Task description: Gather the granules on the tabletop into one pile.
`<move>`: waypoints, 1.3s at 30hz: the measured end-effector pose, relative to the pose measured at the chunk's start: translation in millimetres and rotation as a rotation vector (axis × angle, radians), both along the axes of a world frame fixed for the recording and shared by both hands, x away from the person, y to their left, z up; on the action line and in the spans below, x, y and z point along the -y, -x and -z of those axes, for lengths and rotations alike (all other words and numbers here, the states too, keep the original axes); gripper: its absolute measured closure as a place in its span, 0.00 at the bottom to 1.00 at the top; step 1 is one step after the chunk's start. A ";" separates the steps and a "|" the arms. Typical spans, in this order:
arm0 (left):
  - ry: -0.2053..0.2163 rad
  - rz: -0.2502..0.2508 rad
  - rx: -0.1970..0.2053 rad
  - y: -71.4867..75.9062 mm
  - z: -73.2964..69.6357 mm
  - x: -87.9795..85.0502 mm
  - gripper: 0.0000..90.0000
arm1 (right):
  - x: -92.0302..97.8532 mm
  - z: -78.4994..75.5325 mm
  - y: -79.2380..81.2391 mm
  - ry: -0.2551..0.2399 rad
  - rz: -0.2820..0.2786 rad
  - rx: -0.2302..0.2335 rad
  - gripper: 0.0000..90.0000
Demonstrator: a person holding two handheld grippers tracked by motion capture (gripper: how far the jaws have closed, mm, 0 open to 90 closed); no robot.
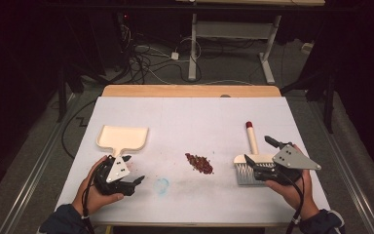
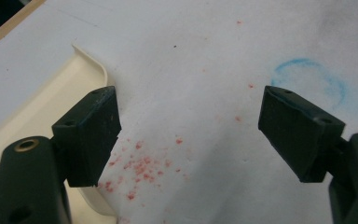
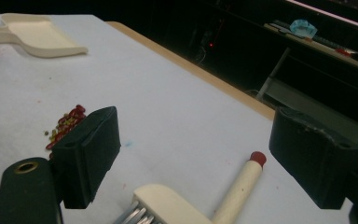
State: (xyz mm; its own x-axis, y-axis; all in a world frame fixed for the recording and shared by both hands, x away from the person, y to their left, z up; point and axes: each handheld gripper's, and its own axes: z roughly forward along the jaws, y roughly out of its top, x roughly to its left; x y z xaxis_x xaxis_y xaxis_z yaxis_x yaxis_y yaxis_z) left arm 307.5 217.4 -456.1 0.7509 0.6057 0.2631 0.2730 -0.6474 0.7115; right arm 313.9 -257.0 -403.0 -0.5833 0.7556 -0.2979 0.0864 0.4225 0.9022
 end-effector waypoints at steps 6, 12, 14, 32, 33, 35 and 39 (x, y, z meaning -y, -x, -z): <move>-0.001 0.001 0.000 -0.6 0.0 1.3 0.22 | 5.8 11.9 8.6 0.013 0.011 -0.012 0.19; 0.005 0.004 -0.002 -1.0 0.6 2.7 0.22 | 11.3 27.9 16.8 0.047 0.012 -0.037 0.19; 0.006 0.005 -0.003 -1.5 0.6 3.1 0.22 | 13.5 32.7 18.3 0.049 0.010 -0.043 0.19; -0.011 0.016 0.003 0.4 1.1 6.2 0.22 | 11.4 43.6 26.6 0.071 -0.011 -0.065 0.19; -0.014 0.019 0.006 0.5 0.6 6.7 0.22 | 11.8 43.0 27.6 0.078 -0.006 -0.061 0.19; -0.010 0.025 0.009 1.2 0.1 7.7 0.22 | 13.2 42.1 28.7 0.074 -0.002 -0.054 0.19; -0.014 0.025 0.004 0.0 0.7 7.8 0.22 | 13.8 41.0 28.6 0.079 0.003 -0.053 0.20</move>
State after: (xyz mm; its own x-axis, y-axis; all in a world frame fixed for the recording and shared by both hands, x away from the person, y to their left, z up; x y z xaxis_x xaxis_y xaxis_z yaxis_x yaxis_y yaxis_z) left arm 307.5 209.5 -456.8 0.7646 0.5831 0.2745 0.2540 -0.6640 0.7032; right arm 285.2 -270.8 -444.0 -0.5976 0.7325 -0.3259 0.1342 0.4922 0.8601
